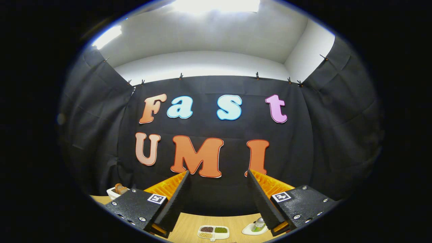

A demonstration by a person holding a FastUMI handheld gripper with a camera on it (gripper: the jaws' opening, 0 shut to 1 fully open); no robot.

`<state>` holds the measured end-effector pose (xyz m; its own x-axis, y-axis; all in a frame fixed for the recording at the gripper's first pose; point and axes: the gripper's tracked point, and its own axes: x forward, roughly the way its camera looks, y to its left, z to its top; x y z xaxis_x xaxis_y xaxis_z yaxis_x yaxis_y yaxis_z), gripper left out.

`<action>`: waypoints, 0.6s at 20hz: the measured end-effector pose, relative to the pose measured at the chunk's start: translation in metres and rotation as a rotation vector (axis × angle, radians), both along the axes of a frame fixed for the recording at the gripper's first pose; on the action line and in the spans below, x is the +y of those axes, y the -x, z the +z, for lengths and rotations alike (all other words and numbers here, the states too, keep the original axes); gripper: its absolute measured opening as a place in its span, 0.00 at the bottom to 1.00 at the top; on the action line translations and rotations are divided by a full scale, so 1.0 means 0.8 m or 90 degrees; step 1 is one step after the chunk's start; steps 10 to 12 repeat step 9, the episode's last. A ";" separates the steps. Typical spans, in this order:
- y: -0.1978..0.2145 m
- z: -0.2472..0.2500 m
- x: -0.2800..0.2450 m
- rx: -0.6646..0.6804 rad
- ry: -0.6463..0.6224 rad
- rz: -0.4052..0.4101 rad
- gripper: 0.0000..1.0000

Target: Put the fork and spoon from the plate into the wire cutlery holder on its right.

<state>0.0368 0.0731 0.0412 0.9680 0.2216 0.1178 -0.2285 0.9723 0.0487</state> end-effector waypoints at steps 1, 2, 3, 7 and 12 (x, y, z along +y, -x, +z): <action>0.000 0.000 0.000 0.000 -0.003 -0.002 0.98; 0.000 0.001 0.001 0.000 -0.004 -0.002 0.98; -0.001 0.000 0.000 0.000 -0.004 -0.005 0.98; 0.000 0.001 0.002 0.000 -0.003 -0.010 0.98; 0.002 0.000 0.004 0.002 0.002 -0.008 0.98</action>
